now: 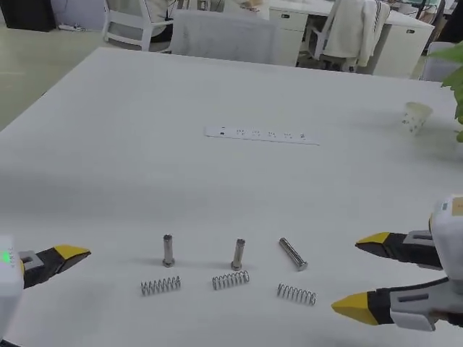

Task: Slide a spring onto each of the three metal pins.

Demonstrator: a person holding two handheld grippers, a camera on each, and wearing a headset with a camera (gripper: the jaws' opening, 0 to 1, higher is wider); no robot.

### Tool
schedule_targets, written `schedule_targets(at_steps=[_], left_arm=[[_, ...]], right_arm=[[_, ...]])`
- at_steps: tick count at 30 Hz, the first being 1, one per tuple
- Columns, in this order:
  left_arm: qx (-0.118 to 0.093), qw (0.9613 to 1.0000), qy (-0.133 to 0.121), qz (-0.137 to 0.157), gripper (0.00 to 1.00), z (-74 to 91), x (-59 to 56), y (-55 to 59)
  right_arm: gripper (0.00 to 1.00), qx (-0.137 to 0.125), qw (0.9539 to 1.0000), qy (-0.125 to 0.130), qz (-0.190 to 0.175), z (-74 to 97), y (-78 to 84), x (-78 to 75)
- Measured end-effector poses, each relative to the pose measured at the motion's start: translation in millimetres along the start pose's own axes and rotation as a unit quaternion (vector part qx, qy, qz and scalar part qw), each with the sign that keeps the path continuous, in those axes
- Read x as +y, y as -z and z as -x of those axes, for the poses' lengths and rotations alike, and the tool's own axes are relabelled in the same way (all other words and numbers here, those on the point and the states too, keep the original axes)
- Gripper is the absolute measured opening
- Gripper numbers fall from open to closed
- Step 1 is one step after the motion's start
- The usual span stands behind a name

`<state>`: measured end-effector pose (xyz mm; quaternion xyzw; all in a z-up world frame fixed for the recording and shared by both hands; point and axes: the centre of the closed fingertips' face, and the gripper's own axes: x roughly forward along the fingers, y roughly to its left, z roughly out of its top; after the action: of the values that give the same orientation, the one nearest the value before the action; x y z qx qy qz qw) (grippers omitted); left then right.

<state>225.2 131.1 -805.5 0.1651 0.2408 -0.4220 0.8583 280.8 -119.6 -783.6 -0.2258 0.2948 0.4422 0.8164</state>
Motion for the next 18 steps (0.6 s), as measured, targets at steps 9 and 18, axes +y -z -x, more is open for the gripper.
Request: schedule_targets(at_steps=[9,18], left_arm=[[0.002,1.0,-0.006,0.002,0.94,2.4,2.1,1.4],[0.002,1.0,-0.008,0.002,0.94,3.2,1.9,0.7]], right_arm=[[0.6,0.003,1.0,0.004,0.005,-13.0,-12.0,-13.7],[0.59,0.023,0.9997,0.006,0.007,-27.6,-18.9,-24.1]])
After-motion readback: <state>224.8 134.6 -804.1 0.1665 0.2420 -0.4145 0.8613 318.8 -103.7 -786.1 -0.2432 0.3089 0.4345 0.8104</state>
